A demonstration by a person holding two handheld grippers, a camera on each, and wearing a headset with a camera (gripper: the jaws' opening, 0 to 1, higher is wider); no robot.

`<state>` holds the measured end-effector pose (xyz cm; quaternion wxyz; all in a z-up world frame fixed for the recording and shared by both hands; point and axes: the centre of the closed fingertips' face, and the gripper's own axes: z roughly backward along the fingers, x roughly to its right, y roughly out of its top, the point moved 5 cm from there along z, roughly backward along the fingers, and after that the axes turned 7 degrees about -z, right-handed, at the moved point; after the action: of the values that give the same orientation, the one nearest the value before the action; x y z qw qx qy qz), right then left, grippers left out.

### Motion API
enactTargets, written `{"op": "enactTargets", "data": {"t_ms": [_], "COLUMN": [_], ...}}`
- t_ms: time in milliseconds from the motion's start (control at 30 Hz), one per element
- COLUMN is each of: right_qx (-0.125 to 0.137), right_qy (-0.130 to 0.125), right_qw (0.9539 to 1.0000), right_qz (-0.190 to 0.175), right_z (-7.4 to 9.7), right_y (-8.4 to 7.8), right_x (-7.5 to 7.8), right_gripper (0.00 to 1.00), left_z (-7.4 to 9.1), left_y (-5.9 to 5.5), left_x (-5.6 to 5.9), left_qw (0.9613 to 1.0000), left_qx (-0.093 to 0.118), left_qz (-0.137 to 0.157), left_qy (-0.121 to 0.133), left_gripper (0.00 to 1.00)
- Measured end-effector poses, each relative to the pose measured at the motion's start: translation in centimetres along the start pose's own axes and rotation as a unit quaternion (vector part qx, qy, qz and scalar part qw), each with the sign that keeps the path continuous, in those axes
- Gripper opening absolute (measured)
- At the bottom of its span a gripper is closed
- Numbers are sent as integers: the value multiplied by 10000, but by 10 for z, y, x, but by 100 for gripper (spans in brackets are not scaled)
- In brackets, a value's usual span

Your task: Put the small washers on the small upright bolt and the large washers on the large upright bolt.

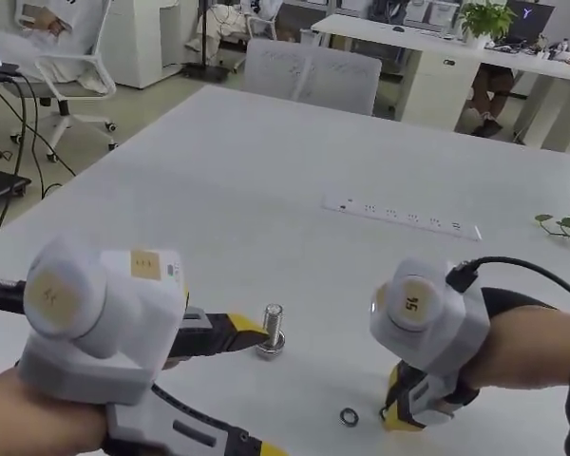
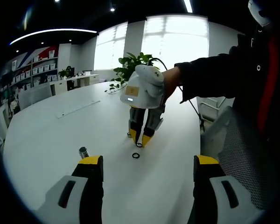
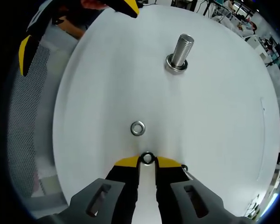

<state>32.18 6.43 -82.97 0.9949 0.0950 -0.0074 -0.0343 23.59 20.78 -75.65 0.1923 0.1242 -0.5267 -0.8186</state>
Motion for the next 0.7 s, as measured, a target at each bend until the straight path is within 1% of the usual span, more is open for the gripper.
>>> {"op": "enactTargets", "data": {"t_ms": [333,700], "right_qx": [-2,-16], "right_qy": [32,29], "right_qw": [10000,10000], "right_qz": [-21,-81], "right_z": [0,4], "right_y": [-2,-9], "right_x": [-1,-5], "right_gripper": [14,14], "left_z": [-1,-1], "left_y": [0,0], "left_x": [0,1], "left_qw": [10000,10000], "left_qx": [-13,-19], "left_qz": [-11,-23], "left_qy": [-3,-19], "left_gripper": [79,79]}}
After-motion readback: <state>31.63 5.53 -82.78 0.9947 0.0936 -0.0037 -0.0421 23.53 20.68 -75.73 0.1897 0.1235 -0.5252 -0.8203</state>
